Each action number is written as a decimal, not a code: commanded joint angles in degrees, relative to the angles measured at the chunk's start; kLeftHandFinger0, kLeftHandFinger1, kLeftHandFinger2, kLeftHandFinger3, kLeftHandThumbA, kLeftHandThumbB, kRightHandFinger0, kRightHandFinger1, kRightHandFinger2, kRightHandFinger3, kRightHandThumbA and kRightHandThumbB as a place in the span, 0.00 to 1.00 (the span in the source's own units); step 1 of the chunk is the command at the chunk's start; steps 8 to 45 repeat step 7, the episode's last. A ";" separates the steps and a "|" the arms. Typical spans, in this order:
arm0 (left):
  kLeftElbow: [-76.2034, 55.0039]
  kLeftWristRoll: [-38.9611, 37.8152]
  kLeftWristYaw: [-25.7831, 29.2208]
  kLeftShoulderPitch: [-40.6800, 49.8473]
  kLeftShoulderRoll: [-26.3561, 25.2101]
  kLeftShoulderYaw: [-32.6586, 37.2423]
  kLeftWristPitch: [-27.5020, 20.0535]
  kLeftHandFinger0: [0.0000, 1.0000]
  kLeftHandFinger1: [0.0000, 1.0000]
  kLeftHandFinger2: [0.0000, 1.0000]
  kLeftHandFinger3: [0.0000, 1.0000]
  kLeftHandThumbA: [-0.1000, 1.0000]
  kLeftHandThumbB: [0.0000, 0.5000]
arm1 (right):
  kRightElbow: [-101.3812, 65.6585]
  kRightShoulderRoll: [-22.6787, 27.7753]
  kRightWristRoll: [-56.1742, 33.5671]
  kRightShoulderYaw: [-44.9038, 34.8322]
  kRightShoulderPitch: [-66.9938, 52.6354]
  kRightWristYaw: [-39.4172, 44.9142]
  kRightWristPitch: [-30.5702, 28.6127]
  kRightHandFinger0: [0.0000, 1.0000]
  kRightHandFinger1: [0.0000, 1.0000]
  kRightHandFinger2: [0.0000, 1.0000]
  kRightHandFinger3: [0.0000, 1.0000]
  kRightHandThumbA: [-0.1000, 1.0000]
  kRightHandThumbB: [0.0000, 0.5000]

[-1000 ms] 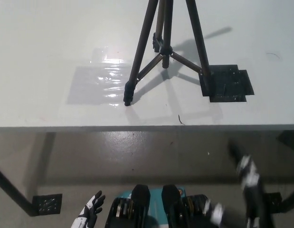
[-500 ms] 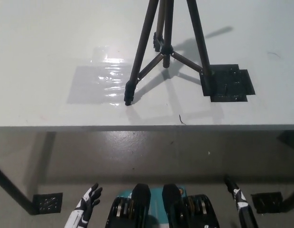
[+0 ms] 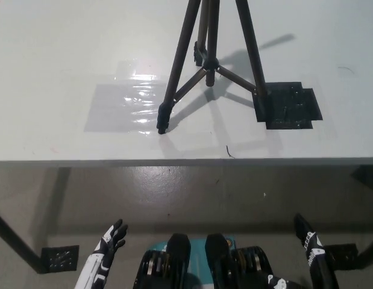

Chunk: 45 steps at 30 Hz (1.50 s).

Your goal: A tripod lies near the right hand side of the table and the robot grab a leg of the tripod using its right hand and put it up right.

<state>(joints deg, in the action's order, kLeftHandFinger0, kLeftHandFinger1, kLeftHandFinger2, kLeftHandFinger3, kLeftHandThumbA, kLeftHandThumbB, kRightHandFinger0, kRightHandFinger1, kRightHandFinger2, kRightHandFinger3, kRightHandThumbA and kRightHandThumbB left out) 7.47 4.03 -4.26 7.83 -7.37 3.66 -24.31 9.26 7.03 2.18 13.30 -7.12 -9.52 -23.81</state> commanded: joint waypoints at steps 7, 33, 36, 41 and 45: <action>-1.59 -0.59 -0.69 -0.54 -0.60 -0.17 0.62 1.00 1.00 1.00 1.00 1.00 0.66 | -0.30 -1.08 -1.70 -2.06 0.83 4.27 -3.12 1.00 1.00 1.00 1.00 1.00 0.85; -1.59 -0.59 -0.69 -0.54 -0.60 -0.17 0.62 1.00 1.00 1.00 1.00 1.00 0.66 | -0.30 -1.08 -1.70 -2.06 0.83 4.27 -3.12 1.00 1.00 1.00 1.00 1.00 0.85; -1.59 -0.59 -0.69 -0.54 -0.60 -0.17 0.62 1.00 1.00 1.00 1.00 1.00 0.66 | -0.30 -1.08 -1.70 -2.06 0.83 4.27 -3.12 1.00 1.00 1.00 1.00 1.00 0.85; -1.59 -0.59 -0.69 -0.54 -0.60 -0.17 0.62 1.00 1.00 1.00 1.00 1.00 0.66 | -0.30 -1.08 -1.70 -2.06 0.83 4.27 -3.12 1.00 1.00 1.00 1.00 1.00 0.85; -1.59 -0.59 -0.69 -0.54 -0.60 -0.17 0.62 1.00 1.00 1.00 1.00 1.00 0.66 | -0.30 -1.08 -1.70 -2.06 0.83 4.27 -3.12 1.00 1.00 1.00 1.00 1.00 0.85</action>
